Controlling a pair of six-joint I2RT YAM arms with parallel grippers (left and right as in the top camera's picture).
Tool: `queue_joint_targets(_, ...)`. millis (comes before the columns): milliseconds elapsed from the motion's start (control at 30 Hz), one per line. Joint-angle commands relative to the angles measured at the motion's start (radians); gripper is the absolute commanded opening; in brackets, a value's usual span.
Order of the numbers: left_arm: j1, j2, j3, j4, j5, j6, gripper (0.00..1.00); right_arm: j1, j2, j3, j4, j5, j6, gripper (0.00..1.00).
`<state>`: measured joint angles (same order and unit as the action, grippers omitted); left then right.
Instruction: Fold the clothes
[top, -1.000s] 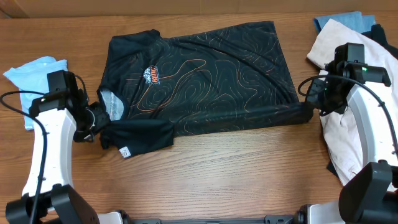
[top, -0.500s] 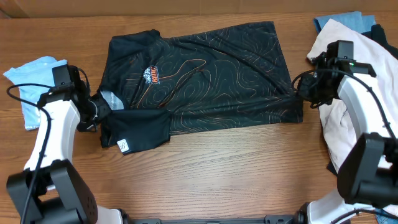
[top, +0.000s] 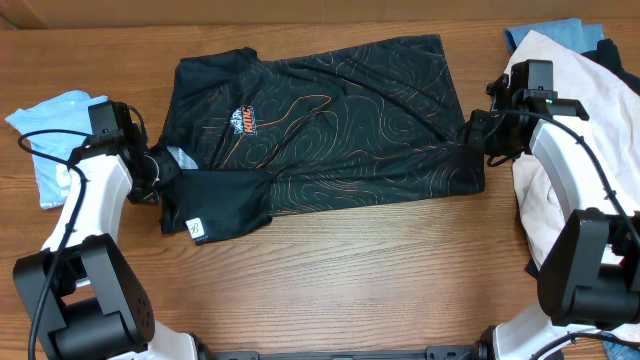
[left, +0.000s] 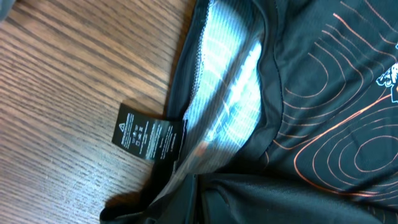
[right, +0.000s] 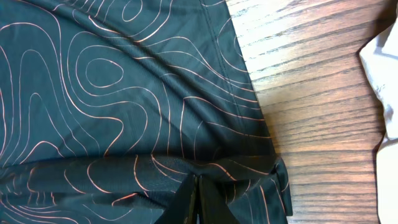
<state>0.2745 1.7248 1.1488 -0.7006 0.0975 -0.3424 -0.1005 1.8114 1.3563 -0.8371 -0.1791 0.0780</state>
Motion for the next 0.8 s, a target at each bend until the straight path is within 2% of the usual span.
queue_joint_targets(0, -0.008, 0.009, -0.003, 0.012, 0.008, -0.021, 0.04, 0.001, -0.002, 0.004, 0.007, 0.004, -0.004, 0.04)
queue_joint_targets(100, -0.007, 0.009, -0.003, 0.018, 0.008, -0.021, 0.05, 0.001, -0.002, 0.004, 0.006, 0.006, -0.004, 0.06)
queue_joint_targets(167, -0.007, 0.009, -0.003, 0.018, 0.008, -0.021, 0.10, 0.001, -0.002, 0.004, 0.005, 0.010, -0.004, 0.15)
queue_joint_targets(233, -0.007, 0.009, -0.003, 0.019, 0.008, -0.021, 0.19, 0.001, -0.002, 0.004, 0.003, 0.010, -0.004, 0.38)
queue_joint_targets(267, -0.007, 0.009, -0.003, 0.019, 0.008, -0.021, 0.24, 0.001, -0.002, 0.004, 0.002, 0.010, -0.004, 0.47)
queue_joint_targets(300, -0.007, 0.008, -0.003, 0.018, 0.011, -0.020, 0.30, 0.001, -0.002, 0.004, 0.002, 0.014, -0.004, 0.50)
queue_joint_targets(533, -0.007, 0.007, 0.026, -0.040, 0.088, -0.001, 0.37, 0.001, -0.002, -0.007, -0.005, 0.029, -0.004, 0.47)
queue_joint_targets(700, -0.010, 0.008, 0.041, -0.216, 0.192, 0.019, 0.37, 0.001, 0.010, -0.044, 0.004, 0.028, -0.004, 0.43)
queue_joint_targets(767, -0.021, 0.008, 0.028, -0.267, 0.180, 0.039, 0.36, 0.001, 0.021, -0.061, 0.019, 0.028, -0.004, 0.43)
